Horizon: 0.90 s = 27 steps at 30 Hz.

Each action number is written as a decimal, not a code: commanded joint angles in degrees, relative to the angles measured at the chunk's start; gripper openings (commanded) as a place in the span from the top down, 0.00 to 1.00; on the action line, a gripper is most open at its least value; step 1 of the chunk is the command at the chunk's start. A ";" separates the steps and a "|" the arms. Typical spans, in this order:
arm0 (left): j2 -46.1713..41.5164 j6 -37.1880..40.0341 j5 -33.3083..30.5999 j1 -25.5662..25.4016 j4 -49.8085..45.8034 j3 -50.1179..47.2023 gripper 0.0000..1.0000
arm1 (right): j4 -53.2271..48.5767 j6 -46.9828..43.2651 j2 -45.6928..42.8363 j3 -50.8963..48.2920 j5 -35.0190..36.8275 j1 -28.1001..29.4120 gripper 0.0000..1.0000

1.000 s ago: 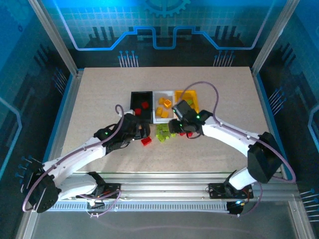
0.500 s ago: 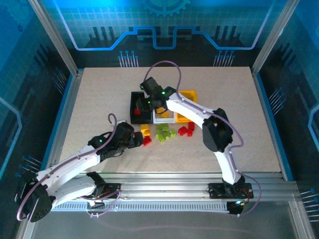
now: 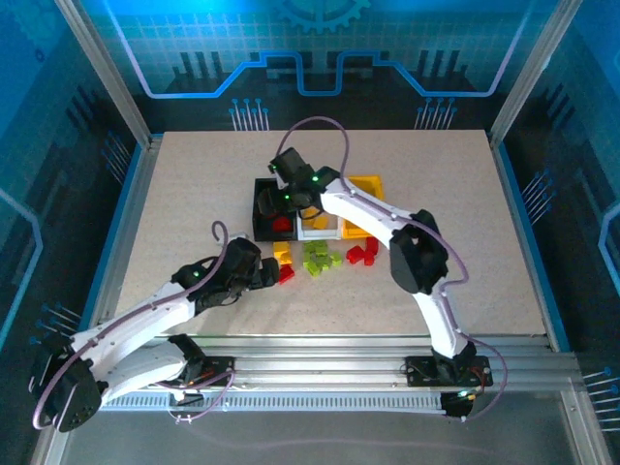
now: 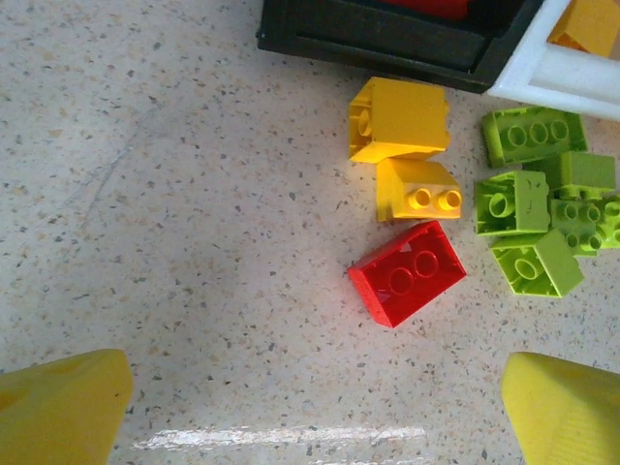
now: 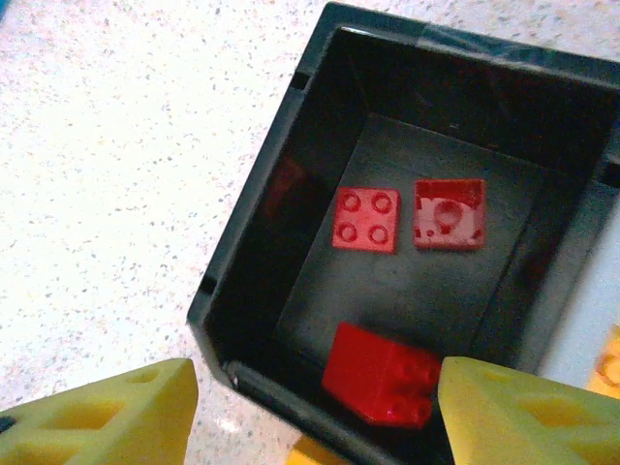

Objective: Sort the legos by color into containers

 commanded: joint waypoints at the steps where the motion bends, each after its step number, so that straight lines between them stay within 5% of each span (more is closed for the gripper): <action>1: 3.18 3.01 2.93 -0.34 2.57 3.14 0.01 | 4.35 2.00 -10.52 -8.67 1.52 -1.23 0.35; 13: 26.77 8.40 1.85 -6.77 4.34 13.45 0.08 | 9.05 3.25 -35.94 -41.46 3.66 -2.53 0.36; 27: 37.32 11.40 -6.75 -7.43 3.53 16.92 0.21 | 10.49 5.10 -40.37 -47.43 3.20 -4.84 0.36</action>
